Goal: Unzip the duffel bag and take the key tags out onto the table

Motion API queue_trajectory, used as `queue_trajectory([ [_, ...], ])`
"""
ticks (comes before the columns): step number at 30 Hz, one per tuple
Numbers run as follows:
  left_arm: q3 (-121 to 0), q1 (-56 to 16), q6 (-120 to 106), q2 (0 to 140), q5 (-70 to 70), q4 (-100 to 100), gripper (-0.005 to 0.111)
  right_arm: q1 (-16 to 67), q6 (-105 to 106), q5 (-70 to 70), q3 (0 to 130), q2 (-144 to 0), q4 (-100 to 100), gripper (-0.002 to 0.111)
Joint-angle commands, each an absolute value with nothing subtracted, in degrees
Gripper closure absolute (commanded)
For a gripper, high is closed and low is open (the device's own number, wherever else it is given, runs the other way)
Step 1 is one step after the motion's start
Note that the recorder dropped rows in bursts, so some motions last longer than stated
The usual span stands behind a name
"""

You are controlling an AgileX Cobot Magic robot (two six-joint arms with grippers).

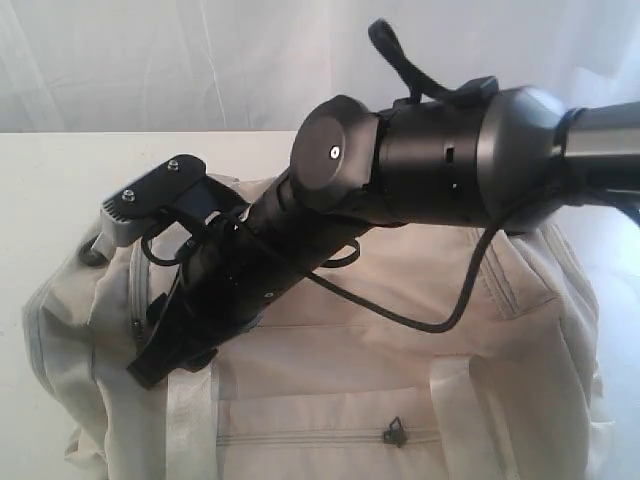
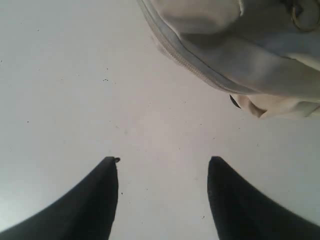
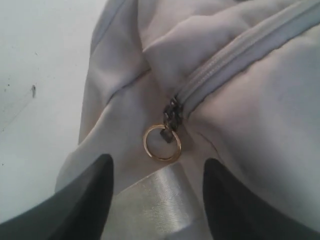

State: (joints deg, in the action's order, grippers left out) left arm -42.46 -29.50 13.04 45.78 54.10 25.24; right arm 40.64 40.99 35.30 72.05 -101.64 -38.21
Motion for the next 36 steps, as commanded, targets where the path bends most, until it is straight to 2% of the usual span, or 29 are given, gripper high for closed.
queue_trajectory([
  [1,-42.7,-29.4,13.5,45.3,54.4,25.6,0.049,41.8,41.0,34.5,72.6,-103.5,-37.8,0.052],
  [10,-42.7,-29.4,13.5,45.3,52.4,24.4,0.049,43.9,44.0,27.3,72.6,-108.0,-37.7,0.052],
  [16,-42.7,-29.4,13.5,45.3,51.1,23.6,0.049,44.2,44.9,26.6,73.8,-110.7,-37.6,0.047],
  [23,-42.6,-29.4,13.5,45.3,50.5,23.2,0.049,44.6,44.9,25.8,74.8,-113.3,-37.4,0.049],
  [26,-42.6,-29.4,13.5,45.3,50.4,23.2,0.049,44.6,44.8,27.2,74.8,-113.8,-37.4,0.056],
  [34,-42.6,-29.4,13.5,45.3,49.6,23.0,0.049,44.6,44.8,27.5,74.8,-111.5,-37.4,0.104],
  [36,-42.6,-29.4,13.5,45.3,49.5,23.0,0.049,44.6,44.8,27.3,74.8,-110.0,-37.4,0.108],
])
